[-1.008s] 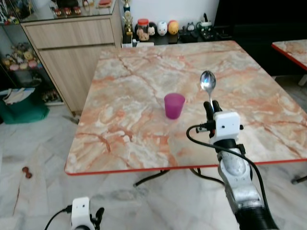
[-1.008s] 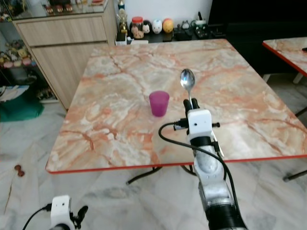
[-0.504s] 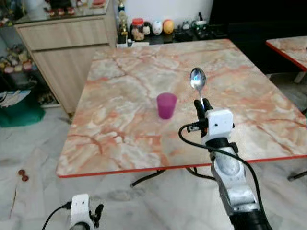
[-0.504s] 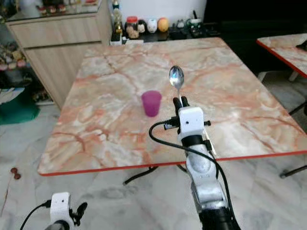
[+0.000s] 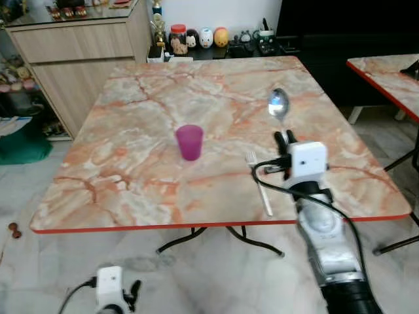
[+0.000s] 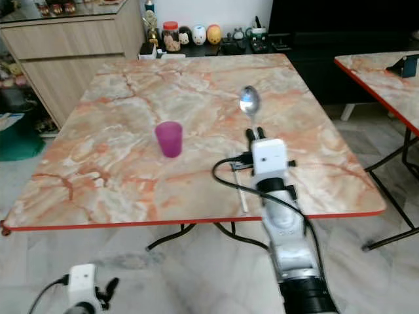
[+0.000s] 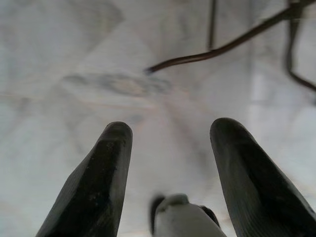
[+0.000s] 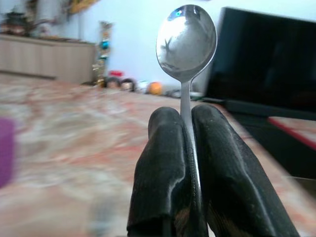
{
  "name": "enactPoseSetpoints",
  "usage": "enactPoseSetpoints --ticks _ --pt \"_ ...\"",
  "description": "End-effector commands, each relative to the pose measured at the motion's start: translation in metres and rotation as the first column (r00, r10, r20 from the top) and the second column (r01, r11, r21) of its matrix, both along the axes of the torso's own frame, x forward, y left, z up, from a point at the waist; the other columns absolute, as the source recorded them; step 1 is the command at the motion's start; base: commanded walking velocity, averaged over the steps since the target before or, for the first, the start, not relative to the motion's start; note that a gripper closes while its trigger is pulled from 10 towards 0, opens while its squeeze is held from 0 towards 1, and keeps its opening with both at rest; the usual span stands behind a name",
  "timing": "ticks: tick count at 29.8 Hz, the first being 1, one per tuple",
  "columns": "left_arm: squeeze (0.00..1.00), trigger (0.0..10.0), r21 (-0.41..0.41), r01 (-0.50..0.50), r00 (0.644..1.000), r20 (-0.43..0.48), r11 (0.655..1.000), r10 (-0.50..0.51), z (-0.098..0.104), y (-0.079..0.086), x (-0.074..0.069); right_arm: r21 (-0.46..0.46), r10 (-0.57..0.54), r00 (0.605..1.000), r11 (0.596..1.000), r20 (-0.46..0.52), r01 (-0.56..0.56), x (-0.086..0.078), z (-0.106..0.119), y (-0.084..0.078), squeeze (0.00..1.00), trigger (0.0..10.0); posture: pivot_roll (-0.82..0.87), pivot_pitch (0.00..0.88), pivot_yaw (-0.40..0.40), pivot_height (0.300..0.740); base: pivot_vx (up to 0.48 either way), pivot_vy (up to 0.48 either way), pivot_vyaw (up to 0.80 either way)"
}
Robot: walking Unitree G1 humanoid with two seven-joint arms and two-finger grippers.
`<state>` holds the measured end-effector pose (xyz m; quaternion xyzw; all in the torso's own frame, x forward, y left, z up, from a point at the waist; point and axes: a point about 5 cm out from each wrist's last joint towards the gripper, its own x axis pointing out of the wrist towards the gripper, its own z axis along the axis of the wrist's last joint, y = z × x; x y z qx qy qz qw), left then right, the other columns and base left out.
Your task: Setting the table
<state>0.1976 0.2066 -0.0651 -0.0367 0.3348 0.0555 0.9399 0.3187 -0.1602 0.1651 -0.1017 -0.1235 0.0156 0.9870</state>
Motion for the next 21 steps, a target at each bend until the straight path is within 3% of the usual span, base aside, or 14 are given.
enactPoseSetpoints --ticks 1,21 --pt "0.00 10.0 0.023 -0.006 1.000 -0.009 1.000 0.006 0.0002 0.0071 -0.0016 0.019 0.029 0.999 0.999 0.020 -0.030 0.0006 0.0064 0.0092 0.00 10.0 -0.08 0.000 0.035 0.707 0.000 -0.480 0.00" --pt "0.00 10.0 0.023 -0.004 1.000 -0.005 1.000 0.004 0.0011 0.0065 0.0003 0.023 0.029 0.999 0.999 0.025 -0.030 0.0033 0.0102 0.0095 0.00 10.0 -0.08 0.000 0.035 0.707 0.000 -0.480 0.00"
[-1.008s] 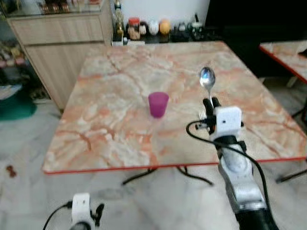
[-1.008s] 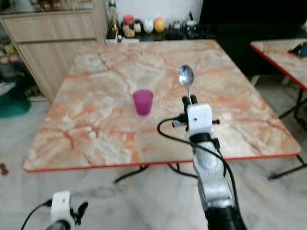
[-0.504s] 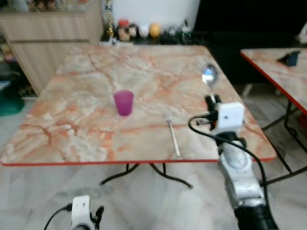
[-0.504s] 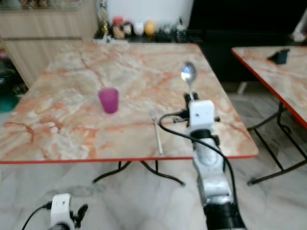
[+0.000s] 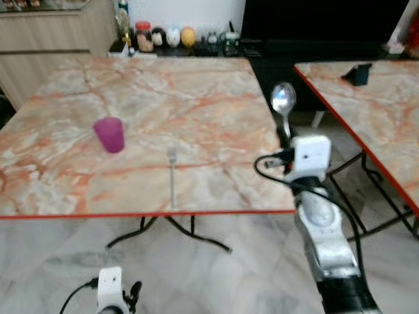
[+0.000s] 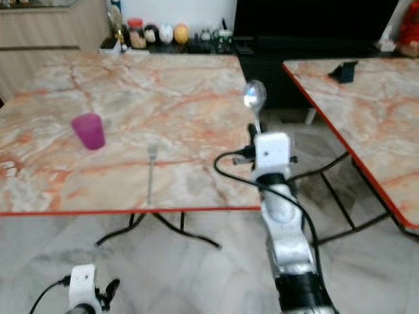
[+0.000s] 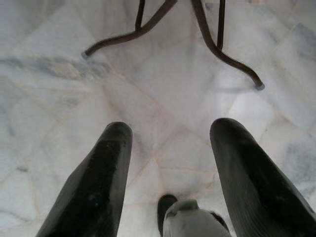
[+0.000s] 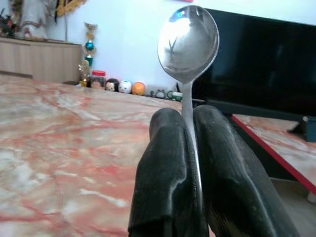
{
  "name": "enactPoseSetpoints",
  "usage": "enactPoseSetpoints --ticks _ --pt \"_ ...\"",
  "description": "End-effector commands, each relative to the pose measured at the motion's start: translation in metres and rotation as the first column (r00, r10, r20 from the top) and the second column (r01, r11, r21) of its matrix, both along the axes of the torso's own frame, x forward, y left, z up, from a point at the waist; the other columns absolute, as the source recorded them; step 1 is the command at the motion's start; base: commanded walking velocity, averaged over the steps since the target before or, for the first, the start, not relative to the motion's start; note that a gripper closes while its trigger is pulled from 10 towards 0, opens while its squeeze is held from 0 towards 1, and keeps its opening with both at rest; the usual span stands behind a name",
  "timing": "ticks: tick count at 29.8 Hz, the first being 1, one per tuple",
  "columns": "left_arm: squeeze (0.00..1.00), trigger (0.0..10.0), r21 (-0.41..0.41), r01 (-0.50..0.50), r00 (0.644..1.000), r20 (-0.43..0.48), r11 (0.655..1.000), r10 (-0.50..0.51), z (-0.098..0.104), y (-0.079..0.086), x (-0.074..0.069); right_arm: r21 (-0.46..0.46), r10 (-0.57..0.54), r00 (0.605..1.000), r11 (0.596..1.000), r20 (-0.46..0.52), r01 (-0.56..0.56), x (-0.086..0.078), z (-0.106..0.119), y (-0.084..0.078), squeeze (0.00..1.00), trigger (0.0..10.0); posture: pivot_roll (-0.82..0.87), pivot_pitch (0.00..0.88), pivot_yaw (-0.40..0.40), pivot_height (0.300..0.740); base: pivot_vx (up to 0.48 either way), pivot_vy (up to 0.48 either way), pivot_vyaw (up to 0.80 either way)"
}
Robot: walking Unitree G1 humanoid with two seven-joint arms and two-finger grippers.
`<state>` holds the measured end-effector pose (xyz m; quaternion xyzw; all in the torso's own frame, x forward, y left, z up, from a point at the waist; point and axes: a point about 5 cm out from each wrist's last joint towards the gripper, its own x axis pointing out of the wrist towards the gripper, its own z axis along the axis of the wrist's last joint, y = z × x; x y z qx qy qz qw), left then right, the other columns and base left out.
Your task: Setting the table
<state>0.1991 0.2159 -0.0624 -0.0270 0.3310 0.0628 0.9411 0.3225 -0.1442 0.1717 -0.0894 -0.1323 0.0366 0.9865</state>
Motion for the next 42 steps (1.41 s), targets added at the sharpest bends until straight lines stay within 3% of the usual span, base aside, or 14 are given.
enactPoseSetpoints --ticks 1,42 --pt "0.00 10.0 -0.002 0.005 1.000 -0.010 1.000 -0.005 -0.0015 -0.0034 -0.0008 0.005 -0.016 1.000 1.000 0.010 0.016 -0.0008 0.0034 -0.0063 0.00 10.0 -0.08 0.000 0.036 0.707 0.000 -0.480 0.00" --pt "0.00 10.0 -0.005 0.004 1.000 -0.015 1.000 -0.004 -0.0024 -0.0046 -0.0016 0.000 -0.015 1.000 1.000 0.005 0.015 0.0009 0.0062 -0.0041 0.00 10.0 -0.09 0.000 0.037 0.707 0.000 -0.480 0.00"
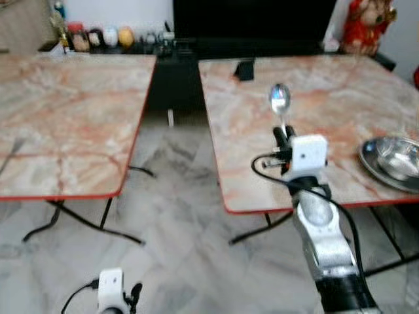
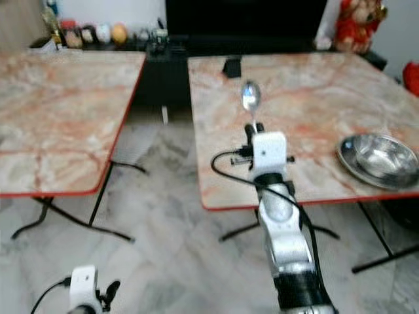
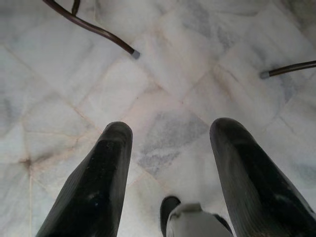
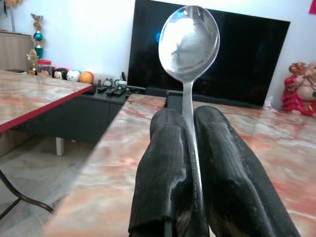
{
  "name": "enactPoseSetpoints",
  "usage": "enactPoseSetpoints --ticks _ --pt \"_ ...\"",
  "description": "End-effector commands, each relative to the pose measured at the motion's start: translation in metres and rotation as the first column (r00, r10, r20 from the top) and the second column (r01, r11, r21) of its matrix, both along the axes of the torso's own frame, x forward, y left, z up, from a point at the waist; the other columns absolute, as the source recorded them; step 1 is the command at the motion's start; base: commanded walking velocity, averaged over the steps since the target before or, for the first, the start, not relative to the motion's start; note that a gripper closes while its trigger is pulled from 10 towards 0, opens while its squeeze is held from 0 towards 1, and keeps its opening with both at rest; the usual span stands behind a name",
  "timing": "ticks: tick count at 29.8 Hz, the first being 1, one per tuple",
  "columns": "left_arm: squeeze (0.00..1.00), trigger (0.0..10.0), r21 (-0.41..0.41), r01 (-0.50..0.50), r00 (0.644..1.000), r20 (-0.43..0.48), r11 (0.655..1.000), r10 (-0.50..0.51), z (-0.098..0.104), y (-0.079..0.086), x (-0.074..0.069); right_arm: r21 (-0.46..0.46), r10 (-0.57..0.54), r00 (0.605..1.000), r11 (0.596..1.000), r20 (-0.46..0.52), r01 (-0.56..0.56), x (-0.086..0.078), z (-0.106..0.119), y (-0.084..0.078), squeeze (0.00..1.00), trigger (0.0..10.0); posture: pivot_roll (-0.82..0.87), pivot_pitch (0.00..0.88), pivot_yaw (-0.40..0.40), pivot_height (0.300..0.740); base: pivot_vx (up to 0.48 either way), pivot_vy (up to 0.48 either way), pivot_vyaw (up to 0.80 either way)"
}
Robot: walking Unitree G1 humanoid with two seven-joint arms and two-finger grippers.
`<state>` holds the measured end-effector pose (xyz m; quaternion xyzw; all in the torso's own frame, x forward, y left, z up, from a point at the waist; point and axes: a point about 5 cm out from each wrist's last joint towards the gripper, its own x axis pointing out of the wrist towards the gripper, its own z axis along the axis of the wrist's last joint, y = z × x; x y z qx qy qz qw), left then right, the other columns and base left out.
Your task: Setting the table
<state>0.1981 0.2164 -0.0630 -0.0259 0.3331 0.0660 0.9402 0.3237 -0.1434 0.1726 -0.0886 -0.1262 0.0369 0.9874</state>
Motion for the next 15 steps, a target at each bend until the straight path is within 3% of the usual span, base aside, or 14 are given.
enactPoseSetpoints --ticks 1,15 --pt "0.00 10.0 -0.008 0.008 1.000 -0.008 1.000 -0.008 -0.0011 -0.0045 0.0005 -0.002 -0.013 1.000 1.000 0.019 0.013 0.0004 0.0058 -0.0044 0.00 10.0 -0.09 0.000 0.041 0.707 0.000 -0.480 0.00" --pt "0.00 10.0 -0.003 0.015 1.000 -0.008 1.000 -0.015 0.0005 -0.0025 0.0033 -0.001 -0.033 0.999 0.999 0.026 0.033 0.0016 0.0078 -0.0088 0.00 10.0 -0.10 0.000 0.053 0.707 0.000 -0.480 0.00"
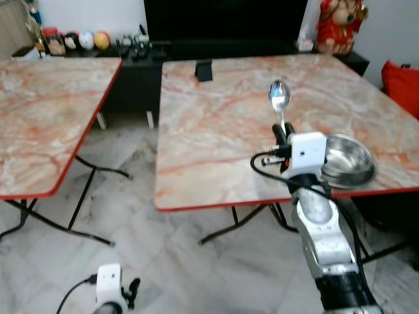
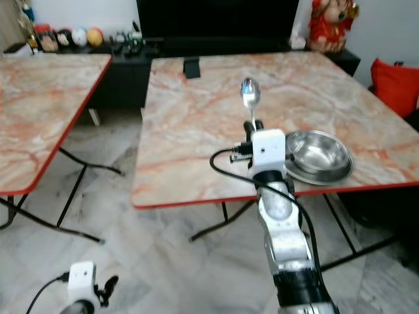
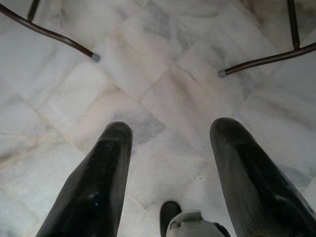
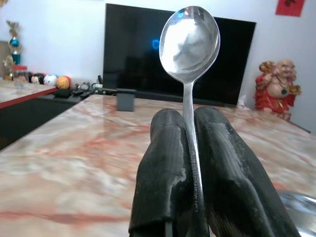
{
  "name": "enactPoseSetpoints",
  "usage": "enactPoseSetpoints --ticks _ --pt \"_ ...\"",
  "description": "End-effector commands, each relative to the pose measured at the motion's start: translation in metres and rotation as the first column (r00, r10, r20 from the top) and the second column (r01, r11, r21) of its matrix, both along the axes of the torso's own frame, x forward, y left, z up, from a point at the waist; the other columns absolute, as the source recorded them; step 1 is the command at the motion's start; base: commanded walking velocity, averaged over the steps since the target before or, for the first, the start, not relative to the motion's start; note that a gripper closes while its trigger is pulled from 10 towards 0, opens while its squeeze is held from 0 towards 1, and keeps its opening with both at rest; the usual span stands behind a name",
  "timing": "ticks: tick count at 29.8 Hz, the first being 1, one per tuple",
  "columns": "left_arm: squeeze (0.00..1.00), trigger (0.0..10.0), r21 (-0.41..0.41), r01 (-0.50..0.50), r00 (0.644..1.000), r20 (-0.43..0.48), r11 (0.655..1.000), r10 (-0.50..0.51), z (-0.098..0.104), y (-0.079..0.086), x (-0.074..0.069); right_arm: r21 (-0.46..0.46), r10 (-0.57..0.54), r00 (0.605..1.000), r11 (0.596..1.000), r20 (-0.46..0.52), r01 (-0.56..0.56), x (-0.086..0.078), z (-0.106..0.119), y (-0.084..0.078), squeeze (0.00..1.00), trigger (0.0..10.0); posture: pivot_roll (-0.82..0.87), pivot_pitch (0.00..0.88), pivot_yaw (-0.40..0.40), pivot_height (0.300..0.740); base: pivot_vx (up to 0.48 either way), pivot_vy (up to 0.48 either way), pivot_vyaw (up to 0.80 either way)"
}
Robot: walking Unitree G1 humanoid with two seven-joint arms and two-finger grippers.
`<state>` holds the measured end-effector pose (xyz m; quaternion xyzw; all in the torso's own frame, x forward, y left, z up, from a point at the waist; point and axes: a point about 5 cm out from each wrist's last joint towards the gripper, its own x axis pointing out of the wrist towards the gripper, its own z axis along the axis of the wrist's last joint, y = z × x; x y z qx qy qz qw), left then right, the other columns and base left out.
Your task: Setting the table
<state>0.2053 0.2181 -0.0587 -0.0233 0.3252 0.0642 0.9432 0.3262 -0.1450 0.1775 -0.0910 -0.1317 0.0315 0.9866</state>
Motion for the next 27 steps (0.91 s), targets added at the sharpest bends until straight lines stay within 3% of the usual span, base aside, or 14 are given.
enactPoseSetpoints --ticks 1,12,27 --pt "0.00 10.0 -0.008 0.010 1.000 -0.024 1.000 -0.010 -0.0037 -0.0041 -0.0037 0.002 -0.023 1.000 1.000 0.013 0.023 -0.0009 0.0027 -0.0071 0.00 10.0 -0.11 0.000 0.052 0.707 0.000 -0.480 0.00" --pt "0.00 10.0 -0.009 0.009 1.000 -0.026 1.000 -0.009 -0.0042 -0.0046 -0.0044 -0.001 -0.014 1.000 1.000 0.010 0.014 0.0005 0.0026 -0.0041 0.00 10.0 -0.10 0.000 0.047 0.707 0.000 -0.480 0.00" --pt "0.00 10.0 -0.013 -0.016 1.000 -0.023 1.000 0.016 -0.0047 -0.0015 -0.0068 -0.002 -0.001 1.000 1.000 0.013 0.001 0.0014 0.0038 -0.0019 0.00 10.0 -0.10 0.000 0.045 0.707 0.000 0.000 0.00"
